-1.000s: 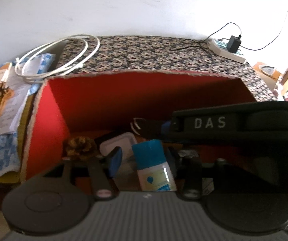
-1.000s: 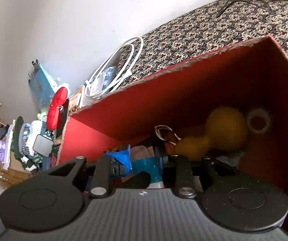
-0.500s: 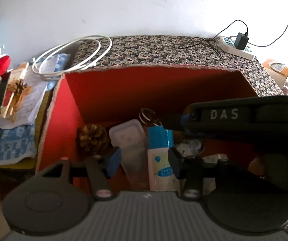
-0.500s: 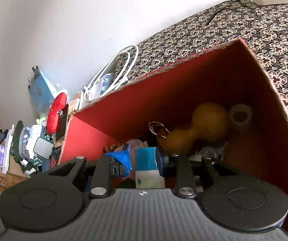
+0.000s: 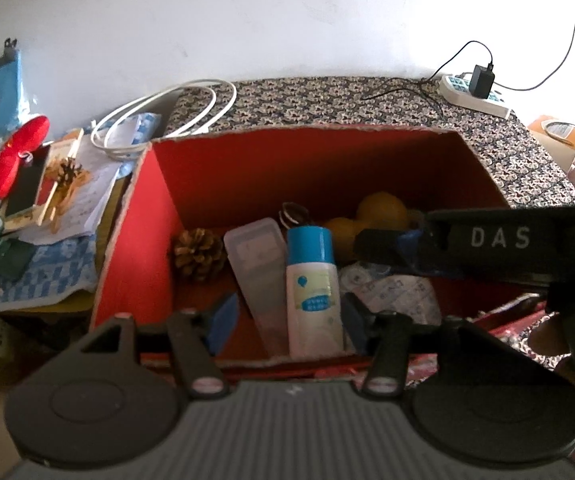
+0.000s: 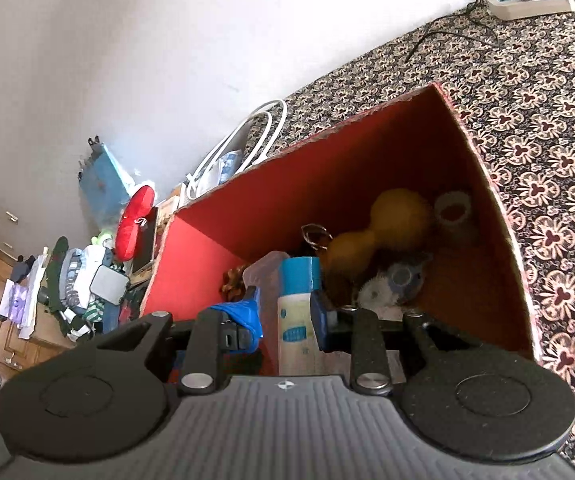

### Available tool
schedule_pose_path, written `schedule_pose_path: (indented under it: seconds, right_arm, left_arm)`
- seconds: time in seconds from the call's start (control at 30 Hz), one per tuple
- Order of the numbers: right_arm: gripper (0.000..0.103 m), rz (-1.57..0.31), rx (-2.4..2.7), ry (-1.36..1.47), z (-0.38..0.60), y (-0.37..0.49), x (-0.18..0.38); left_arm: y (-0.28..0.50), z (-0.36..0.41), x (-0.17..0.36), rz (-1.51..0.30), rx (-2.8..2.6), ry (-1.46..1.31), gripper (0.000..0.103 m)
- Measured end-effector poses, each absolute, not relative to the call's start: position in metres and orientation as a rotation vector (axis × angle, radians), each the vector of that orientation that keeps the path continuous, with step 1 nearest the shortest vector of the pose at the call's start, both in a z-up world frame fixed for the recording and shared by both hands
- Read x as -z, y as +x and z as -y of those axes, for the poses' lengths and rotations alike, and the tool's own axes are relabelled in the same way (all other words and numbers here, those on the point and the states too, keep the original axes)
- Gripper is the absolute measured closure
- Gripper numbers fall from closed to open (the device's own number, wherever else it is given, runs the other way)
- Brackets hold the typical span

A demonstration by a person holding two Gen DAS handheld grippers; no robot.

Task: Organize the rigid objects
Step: 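Open the right gripper to release the bottle, then lift the right gripper out of the box and turn toward the marker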

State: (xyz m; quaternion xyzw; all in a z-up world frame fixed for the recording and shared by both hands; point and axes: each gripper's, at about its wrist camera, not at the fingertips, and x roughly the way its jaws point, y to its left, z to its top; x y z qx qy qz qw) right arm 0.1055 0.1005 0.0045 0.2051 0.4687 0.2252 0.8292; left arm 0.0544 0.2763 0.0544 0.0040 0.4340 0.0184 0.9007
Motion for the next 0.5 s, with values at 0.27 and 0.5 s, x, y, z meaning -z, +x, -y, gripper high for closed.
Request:
schedule_pose_path:
  seconds: [0.27,0.5]
  right_arm:
    - [0.093,-0.976,-0.512,0.434,-0.082,0.083,-0.016]
    - [0.093,-0.964,-0.556,0.438,-0.064,0.066,-0.026]
  left_arm:
    - [0.028,-0.258,-0.069,-0.853,-0.095,0.033,0.047]
    - [0.004,-0.247,-0.082,-0.838,-0.114,0.007,0.045]
